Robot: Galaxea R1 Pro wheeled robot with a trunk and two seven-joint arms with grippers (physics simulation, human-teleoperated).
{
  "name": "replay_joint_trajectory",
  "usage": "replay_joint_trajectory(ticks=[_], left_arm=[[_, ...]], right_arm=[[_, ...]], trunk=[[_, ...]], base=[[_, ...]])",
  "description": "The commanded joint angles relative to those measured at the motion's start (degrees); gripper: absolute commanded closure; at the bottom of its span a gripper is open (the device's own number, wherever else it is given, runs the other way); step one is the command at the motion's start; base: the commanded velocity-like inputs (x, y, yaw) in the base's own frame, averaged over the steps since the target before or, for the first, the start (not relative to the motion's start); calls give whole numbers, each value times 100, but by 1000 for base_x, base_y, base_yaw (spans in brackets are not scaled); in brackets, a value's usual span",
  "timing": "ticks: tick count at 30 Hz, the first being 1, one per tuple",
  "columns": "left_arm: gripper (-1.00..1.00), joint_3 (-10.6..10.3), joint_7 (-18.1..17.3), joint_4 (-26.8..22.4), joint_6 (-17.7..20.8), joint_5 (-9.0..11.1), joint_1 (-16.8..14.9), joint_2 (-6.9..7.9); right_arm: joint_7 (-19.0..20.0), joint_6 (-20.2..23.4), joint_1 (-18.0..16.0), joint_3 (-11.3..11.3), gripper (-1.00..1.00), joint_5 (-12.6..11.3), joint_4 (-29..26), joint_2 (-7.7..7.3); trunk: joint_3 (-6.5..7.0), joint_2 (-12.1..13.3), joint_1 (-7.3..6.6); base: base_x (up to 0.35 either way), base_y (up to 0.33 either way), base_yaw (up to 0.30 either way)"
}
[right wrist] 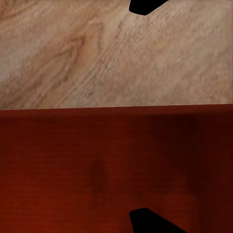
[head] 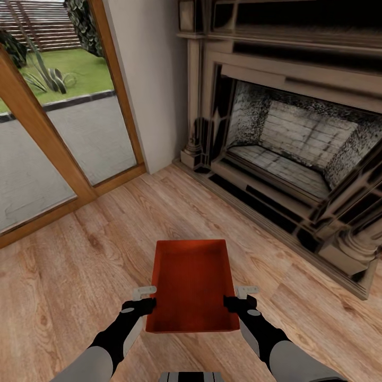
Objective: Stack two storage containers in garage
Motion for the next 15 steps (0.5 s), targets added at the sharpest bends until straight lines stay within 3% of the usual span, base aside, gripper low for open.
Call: replay_joint_trajectory(ticks=[1, 15], left_arm=[[-100, -4, 20, -11, 29, 40, 0, -1], [-100, -3, 14, -27, 29, 56, 0, -11]], right_arm=[[-38, -15, -3, 48, -100, -24, 5, -2], [9, -12, -3, 48, -100, -32, 6, -2]], trunk=[[-3, -1, -1], [-3, -1, -1]], base=[[0, 0, 0], [0, 0, 0]])
